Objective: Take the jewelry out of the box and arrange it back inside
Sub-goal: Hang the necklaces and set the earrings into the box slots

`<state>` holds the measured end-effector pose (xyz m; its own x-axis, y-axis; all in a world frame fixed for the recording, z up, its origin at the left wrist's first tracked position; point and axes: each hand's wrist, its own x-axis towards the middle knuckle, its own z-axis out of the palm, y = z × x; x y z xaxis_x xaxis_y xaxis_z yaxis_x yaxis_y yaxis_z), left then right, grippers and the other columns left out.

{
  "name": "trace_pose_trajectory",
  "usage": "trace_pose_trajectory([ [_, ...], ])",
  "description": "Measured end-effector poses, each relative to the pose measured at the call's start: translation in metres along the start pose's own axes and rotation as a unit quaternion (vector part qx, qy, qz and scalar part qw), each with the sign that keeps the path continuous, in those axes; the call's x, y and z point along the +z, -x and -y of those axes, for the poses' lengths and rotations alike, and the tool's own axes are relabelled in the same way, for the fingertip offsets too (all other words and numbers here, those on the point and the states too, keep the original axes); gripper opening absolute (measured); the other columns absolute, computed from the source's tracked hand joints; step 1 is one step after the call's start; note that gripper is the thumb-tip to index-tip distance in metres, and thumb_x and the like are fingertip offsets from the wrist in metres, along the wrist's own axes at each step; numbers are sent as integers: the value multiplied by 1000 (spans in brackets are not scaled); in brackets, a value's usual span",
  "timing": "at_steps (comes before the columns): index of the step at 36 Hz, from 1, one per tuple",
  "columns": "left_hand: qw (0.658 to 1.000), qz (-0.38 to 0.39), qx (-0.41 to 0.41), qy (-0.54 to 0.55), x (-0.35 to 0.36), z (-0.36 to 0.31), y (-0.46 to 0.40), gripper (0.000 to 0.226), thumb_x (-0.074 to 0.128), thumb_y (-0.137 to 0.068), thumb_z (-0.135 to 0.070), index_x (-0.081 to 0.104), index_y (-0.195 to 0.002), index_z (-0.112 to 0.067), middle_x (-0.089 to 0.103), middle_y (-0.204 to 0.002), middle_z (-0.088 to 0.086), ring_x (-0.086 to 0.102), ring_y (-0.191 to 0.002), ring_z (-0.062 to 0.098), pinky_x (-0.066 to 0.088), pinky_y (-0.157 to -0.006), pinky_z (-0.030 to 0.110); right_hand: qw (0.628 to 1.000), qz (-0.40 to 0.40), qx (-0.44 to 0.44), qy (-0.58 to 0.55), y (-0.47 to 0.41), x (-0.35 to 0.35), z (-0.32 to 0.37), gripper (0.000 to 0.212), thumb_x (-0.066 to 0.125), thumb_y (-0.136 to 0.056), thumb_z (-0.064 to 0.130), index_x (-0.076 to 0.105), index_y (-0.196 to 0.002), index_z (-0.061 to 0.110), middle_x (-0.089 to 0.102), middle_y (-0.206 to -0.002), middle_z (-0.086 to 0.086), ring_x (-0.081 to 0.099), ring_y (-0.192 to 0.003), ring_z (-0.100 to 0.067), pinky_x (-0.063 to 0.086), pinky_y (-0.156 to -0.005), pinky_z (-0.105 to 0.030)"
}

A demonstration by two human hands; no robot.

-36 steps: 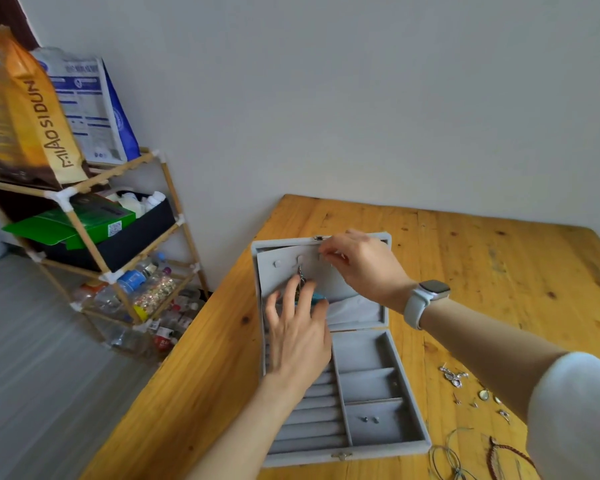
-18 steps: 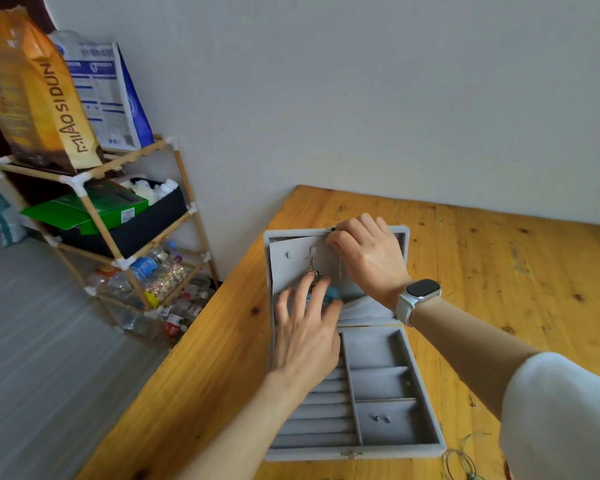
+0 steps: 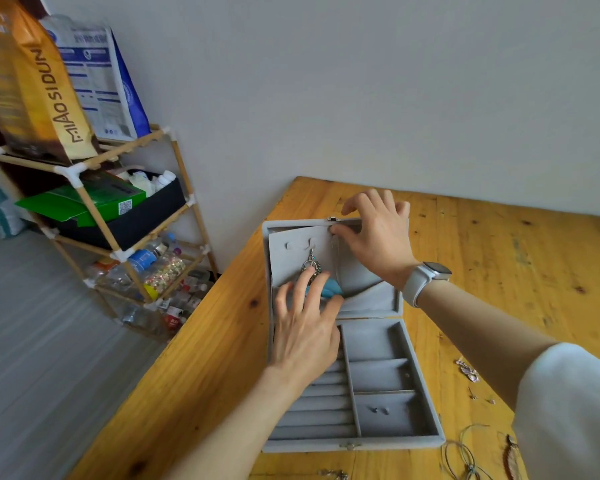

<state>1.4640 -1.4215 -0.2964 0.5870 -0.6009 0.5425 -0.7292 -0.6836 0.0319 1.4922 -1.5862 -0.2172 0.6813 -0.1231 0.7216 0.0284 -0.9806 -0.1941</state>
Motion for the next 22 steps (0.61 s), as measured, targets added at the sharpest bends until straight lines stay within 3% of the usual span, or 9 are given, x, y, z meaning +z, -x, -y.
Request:
trace_pose_trajectory([
  [9, 1000, 15, -5, -6, -3, -1, -1, 33, 46, -75, -22, 66, -102, -20, 48, -136, 5, 32, -131, 29, 31, -99, 51, 999, 48, 16, -8, 7, -13, -2, 26, 57, -83, 35, 60, -102, 17, 59, -105, -2, 50, -101, -26, 25, -82, -38],
  [14, 999, 17, 8, -39, -5, -3, -4, 34, 62, -69, -23, 66, -102, -18, 45, -141, 3, 28, -133, 29, 25, -101, 50, 999, 22, -31, 0, 21, -17, -3, 28, 52, -81, 14, 59, -108, 17, 60, -105, -3, 50, -98, -23, 32, -84, -43],
  [22, 991, 30, 53, -115, 0, -3, -14, 38, 69, -64, -27, 65, -99, -12, 46, -140, 8, 21, -139, 29, 11, -107, 55, 995, 74, -52, 34, 33, -21, -4, 44, 35, -80, 10, 54, -119, 14, 61, -115, -6, 57, -107, -26, 29, -101, -54],
])
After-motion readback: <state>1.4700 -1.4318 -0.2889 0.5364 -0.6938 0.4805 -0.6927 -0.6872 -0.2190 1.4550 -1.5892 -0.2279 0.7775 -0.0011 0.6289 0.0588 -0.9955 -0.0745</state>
